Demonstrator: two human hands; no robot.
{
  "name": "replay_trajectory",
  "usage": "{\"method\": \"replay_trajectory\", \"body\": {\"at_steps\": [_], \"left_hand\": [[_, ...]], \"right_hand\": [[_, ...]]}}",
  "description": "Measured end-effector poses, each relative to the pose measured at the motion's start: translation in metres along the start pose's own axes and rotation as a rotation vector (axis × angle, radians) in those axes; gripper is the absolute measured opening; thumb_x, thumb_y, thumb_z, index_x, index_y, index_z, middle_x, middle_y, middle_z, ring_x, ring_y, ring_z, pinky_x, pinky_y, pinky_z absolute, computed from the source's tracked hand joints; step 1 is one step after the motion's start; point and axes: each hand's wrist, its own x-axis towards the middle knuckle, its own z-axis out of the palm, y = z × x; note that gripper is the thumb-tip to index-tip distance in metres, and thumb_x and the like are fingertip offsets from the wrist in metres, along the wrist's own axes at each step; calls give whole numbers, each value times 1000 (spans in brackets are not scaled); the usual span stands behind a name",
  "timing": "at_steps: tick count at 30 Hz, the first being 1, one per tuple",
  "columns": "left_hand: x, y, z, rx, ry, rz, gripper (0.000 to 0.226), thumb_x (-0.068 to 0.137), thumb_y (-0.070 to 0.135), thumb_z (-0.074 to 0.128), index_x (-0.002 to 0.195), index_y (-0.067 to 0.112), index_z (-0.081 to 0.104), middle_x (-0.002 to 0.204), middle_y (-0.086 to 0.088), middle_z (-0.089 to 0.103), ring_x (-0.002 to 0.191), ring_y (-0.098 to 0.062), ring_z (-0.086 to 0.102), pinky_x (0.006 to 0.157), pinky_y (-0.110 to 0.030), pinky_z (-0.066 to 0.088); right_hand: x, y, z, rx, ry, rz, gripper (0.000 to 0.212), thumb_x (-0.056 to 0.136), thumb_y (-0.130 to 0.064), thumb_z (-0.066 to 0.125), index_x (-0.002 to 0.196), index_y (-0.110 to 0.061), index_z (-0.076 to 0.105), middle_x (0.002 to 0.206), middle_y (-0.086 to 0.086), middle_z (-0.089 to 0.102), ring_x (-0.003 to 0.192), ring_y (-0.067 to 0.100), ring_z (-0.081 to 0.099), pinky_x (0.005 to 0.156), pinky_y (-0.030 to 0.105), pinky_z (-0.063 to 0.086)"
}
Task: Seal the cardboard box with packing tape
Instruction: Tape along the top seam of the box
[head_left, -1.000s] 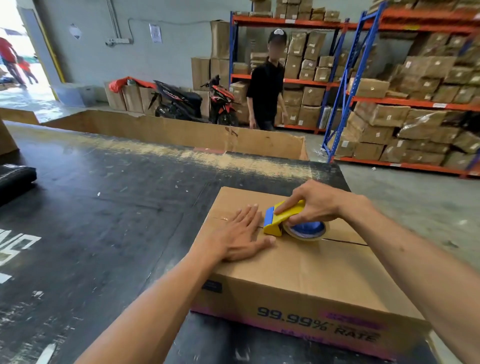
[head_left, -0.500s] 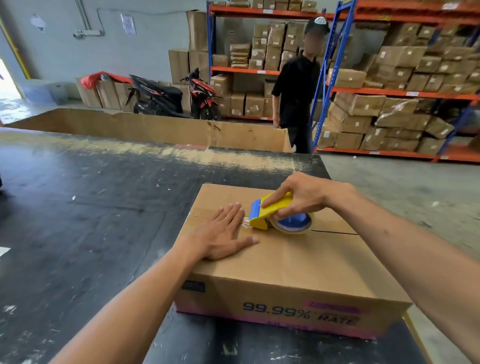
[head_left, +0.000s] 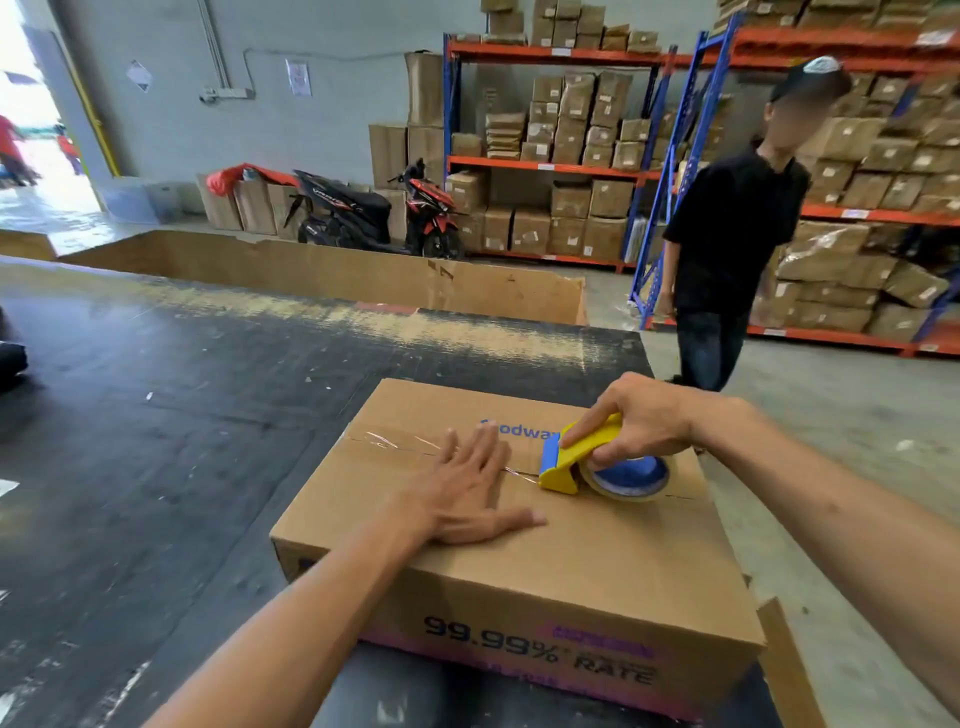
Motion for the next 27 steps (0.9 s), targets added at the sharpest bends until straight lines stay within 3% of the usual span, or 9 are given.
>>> {"method": "replay_trajectory", "body": {"at_steps": [5, 8, 14, 19, 23, 27], "left_hand": [[18, 40, 10, -68, -5, 43, 123, 73, 95, 17, 153, 8, -18, 162, -11, -21, 150, -18, -19, 123, -38, -7], [16, 35, 13, -49, 12, 49, 121, 73, 96, 16, 154, 11, -16, 164, -8, -18, 150, -14, -18, 123, -38, -5], [9, 18, 9, -70, 24, 45, 118, 74, 95, 19, 155, 18, -15, 165, -1, -15, 150, -10, -16, 124, -37, -3], [6, 14, 8, -66, 24, 55, 117, 74, 95, 19, 156, 18, -14, 165, -2, -14, 150, -11, -15, 124, -37, -2], [7, 13, 9, -40, 5, 45, 118, 73, 95, 16, 157, 15, -8, 164, -3, -15, 150, -12, -15, 124, -38, -3], [10, 14, 8, -35, -2, 51, 120, 72, 96, 15, 157, 15, -9, 164, -3, -17, 150, -12, -15, 123, -37, -5]], "right_hand": [[3, 1, 1, 9, -11, 4, 35, 77, -44, 75, 109, -57, 70, 103, -17, 68, 88, 8, 58, 70, 19, 42], [1, 0, 1, 9, -9, 6, 36, 79, -43, 75, 113, -52, 71, 107, -14, 69, 90, 9, 58, 74, 24, 48], [6, -15, 3, 5, 41, 3, 37, 77, -44, 75, 113, -52, 72, 87, -16, 67, 72, 10, 55, 59, 21, 39], [0, -18, -1, 5, 11, -4, 40, 79, -46, 74, 118, -50, 70, 100, -10, 69, 83, 12, 57, 68, 27, 47], [-32, 8, -7, 32, -7, 64, 39, 78, -47, 78, 115, -54, 70, 91, -23, 61, 80, 0, 55, 62, 16, 38], [-72, 42, -6, 118, 9, 144, 39, 76, -47, 80, 111, -60, 68, 99, -24, 63, 87, 5, 58, 69, 20, 41]]}}
